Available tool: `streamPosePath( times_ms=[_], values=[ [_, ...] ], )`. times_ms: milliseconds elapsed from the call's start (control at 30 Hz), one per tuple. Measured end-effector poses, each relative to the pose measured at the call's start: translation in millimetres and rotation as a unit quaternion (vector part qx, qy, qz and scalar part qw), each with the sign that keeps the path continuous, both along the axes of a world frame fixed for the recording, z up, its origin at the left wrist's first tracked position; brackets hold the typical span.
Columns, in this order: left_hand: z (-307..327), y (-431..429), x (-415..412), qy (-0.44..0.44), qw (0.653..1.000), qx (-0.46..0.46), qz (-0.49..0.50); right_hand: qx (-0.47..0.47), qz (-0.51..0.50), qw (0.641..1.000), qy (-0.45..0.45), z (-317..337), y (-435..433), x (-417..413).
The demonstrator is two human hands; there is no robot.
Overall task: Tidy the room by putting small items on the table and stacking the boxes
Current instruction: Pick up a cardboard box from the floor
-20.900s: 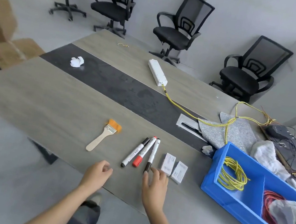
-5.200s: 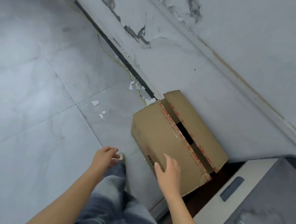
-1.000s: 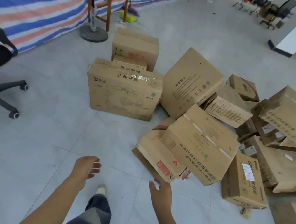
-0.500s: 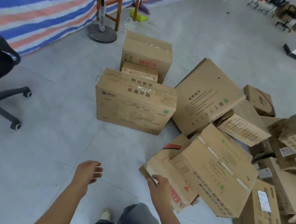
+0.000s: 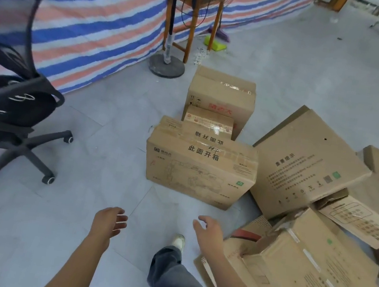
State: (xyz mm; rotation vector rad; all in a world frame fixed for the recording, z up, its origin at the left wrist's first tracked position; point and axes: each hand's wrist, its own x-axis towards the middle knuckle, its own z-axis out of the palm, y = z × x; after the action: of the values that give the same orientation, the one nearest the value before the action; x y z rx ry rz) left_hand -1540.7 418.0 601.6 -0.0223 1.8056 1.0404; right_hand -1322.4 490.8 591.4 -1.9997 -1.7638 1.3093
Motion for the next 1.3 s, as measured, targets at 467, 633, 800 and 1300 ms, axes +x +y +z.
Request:
streamPosePath(
  times_ms=[467,633,800,1300],
  values=[
    [-20,212,6,0.051,0.994,-0.033,-0.094,-0.053,-0.098,0.993,0.035,-26,194,-1],
    [-40,261,-27,0.034,0.991,-0.096,-0.086,-0.083,-0.127,0.988,-0.001,-40,230,-4],
    [-42,366,-54,0.029,0.983,-0.080,-0.164,-0.076,-0.201,0.977,-0.008,-46,292,-25],
    [-63,518,-100,0.070,0.962,-0.107,-0.241,-0.153,-0.293,0.943,-0.024,-66,406,-32]
  ],
)
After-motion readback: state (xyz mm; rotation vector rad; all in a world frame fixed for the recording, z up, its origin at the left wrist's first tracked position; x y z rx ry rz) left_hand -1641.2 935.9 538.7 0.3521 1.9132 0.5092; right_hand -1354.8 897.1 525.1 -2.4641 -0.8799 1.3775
